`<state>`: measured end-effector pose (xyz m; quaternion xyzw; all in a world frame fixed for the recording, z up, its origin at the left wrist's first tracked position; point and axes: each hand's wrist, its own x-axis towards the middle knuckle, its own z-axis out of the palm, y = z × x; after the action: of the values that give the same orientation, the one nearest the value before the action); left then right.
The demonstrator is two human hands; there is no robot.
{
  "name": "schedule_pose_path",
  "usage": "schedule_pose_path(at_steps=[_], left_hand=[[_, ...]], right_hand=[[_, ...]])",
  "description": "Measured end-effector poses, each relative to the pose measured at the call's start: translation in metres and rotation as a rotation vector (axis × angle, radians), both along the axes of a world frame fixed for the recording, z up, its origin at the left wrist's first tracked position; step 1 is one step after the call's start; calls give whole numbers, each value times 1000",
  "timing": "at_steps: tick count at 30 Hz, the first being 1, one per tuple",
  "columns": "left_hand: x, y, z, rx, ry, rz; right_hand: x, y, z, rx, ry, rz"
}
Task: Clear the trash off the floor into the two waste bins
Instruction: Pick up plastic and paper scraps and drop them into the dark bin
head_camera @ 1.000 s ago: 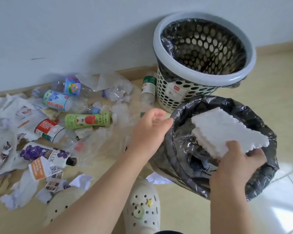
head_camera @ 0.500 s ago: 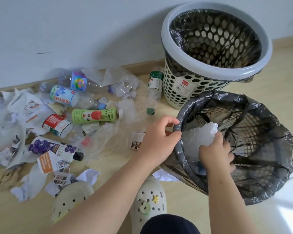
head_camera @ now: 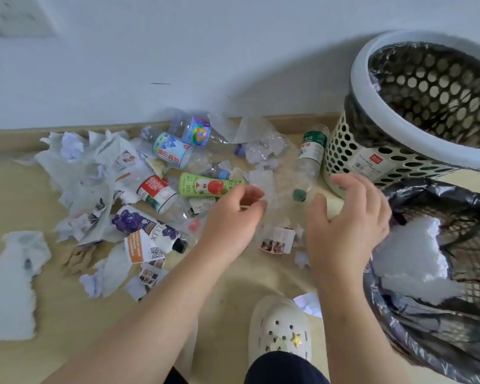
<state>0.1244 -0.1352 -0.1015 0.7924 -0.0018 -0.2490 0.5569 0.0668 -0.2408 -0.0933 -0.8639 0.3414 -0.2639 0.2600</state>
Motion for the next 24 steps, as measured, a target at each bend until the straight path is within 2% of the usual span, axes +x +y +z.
schedule_pose_path(at_steps=[3, 9, 14, 20, 24], left_hand=[[15, 37, -13, 39, 24, 179], [35, 102, -36, 128, 46, 357], [45, 143, -55, 242, 66, 433], [40, 177, -80, 299, 133, 504], [42, 202, -97, 224, 176, 770]], right_hand=[[17, 45, -15, 9, 50, 205], [34, 92, -52, 189, 486, 508], [56, 124, -63, 286, 677, 619], [82, 168, -78, 392, 771, 654], [82, 185, -93, 372, 832, 692]])
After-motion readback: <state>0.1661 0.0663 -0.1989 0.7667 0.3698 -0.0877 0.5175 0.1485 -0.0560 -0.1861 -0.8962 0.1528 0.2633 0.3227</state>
